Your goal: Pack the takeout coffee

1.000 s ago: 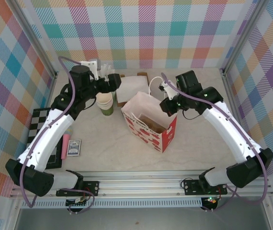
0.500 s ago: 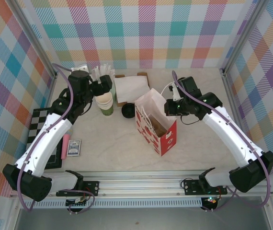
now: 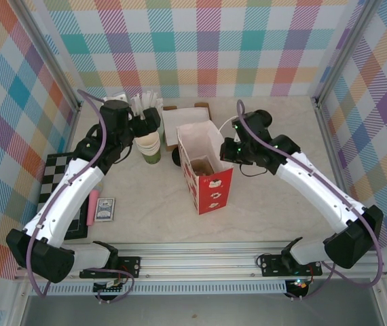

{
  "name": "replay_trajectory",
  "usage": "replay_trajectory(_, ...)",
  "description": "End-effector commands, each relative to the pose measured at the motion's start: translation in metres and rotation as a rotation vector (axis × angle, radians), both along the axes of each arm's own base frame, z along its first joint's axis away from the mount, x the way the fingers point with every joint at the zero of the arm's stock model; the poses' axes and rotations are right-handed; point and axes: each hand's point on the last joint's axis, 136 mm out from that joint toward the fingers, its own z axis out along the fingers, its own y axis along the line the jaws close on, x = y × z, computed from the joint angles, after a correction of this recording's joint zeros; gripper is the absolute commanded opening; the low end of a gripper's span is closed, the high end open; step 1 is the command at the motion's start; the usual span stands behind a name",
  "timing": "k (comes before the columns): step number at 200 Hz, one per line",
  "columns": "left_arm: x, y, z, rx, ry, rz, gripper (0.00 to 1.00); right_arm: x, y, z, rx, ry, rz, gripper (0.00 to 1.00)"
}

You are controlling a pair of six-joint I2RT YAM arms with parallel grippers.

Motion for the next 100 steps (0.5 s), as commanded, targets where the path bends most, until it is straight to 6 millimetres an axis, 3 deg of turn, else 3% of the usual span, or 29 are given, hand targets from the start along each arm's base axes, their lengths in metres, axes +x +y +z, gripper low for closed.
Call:
replay_trajectory(1, 0.001, -0.002, 0.008, -0.008, -0.017, -0.018, 1.00, 0.005, 0.010, 0.000, 0.030, -0.001, -0.040, 0.00)
replay_trajectory(54, 0.000, -0.006, 0.005, -0.009, -0.004, -0.044, 1.00, 0.005, 0.030, -0.003, 0.080, 0.013, -0.060, 0.00)
replay_trajectory(100, -0.006, -0.029, 0.008, -0.037, -0.002, -0.182, 1.00, 0.003, 0.024, -0.002, 0.051, 0.002, -0.085, 0.00)
